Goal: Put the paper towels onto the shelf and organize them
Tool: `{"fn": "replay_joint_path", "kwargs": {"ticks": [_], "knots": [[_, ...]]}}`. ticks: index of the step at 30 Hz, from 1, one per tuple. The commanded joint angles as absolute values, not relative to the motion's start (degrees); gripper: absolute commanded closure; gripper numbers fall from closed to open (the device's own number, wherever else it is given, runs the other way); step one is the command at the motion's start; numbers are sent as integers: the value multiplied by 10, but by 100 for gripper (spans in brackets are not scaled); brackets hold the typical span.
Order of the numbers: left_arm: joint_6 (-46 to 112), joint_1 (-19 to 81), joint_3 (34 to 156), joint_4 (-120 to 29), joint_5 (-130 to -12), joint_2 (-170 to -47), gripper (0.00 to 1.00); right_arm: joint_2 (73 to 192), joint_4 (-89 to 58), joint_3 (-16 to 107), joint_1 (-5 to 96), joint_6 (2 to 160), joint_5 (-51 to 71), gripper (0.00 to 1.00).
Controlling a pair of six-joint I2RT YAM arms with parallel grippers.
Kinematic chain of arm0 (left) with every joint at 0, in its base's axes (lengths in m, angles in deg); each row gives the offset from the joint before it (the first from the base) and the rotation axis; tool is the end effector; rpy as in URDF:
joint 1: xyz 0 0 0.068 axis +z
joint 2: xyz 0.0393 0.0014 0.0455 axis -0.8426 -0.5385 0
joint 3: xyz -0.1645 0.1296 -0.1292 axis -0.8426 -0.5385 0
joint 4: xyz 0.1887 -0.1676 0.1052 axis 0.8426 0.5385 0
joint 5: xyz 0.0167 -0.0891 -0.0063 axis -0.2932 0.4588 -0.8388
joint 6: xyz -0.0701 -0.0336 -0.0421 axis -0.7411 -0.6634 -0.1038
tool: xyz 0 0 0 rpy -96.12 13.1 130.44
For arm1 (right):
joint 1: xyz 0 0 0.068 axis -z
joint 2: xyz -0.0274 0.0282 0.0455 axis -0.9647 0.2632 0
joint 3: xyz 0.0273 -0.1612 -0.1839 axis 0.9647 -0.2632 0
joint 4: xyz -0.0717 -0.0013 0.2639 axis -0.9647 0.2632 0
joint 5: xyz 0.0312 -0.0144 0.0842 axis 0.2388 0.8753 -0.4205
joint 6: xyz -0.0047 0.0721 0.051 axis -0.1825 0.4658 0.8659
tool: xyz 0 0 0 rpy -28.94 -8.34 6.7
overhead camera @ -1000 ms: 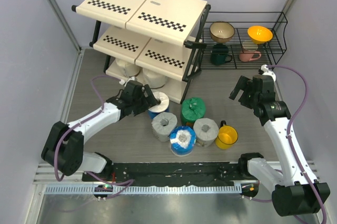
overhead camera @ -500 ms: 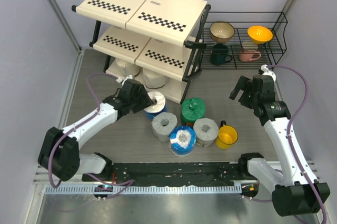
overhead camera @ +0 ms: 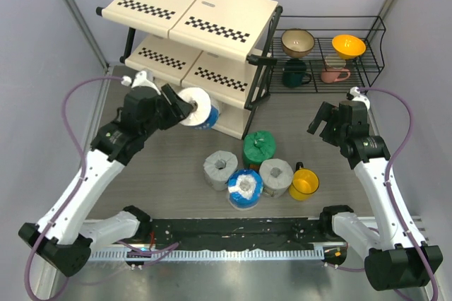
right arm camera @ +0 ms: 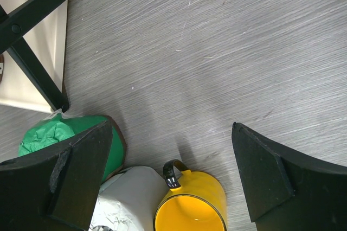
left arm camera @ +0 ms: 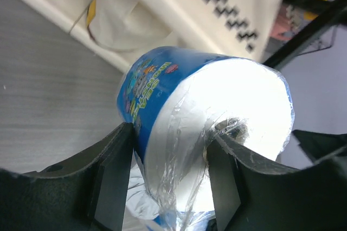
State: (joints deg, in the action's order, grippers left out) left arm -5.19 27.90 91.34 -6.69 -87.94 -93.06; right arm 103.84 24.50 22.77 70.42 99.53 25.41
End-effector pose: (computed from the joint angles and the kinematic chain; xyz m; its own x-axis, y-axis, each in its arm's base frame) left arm 0.2507 -0.1280 0.3446 -0.5449 -0.5549 -0.6286 -0.0723 0.7780 -0.6240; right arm 0.2502 0.0079 0.2639 -0.5703 0.3840 -0.7261 0.3066 0.9196 0.2455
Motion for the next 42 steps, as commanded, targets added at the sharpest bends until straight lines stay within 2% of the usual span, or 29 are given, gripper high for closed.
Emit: {"fn": "replay_joint_path", "kwargs": {"ticks": [1, 4, 7, 21, 29, 42], "knots": [[-30, 293, 1013, -31, -918, -925, 44, 1031, 235, 230, 704, 996, 246, 4], [-13, 322, 1076, -25, -934, -960, 44, 1032, 234, 230, 704, 995, 247, 3], [-10, 367, 1113, -38, -901, -1008, 44, 1033, 233, 232, 703, 994, 246, 3], [-69, 489, 1178, -168, -765, -1180, 44, 1036, 233, 233, 704, 984, 260, 3], [-95, 513, 1210, -195, -733, -1209, 44, 1039, 231, 231, 703, 984, 262, 3], [-116, 534, 1220, -243, -778, -1238, 44, 1041, 230, 229, 704, 985, 263, 4]]}}
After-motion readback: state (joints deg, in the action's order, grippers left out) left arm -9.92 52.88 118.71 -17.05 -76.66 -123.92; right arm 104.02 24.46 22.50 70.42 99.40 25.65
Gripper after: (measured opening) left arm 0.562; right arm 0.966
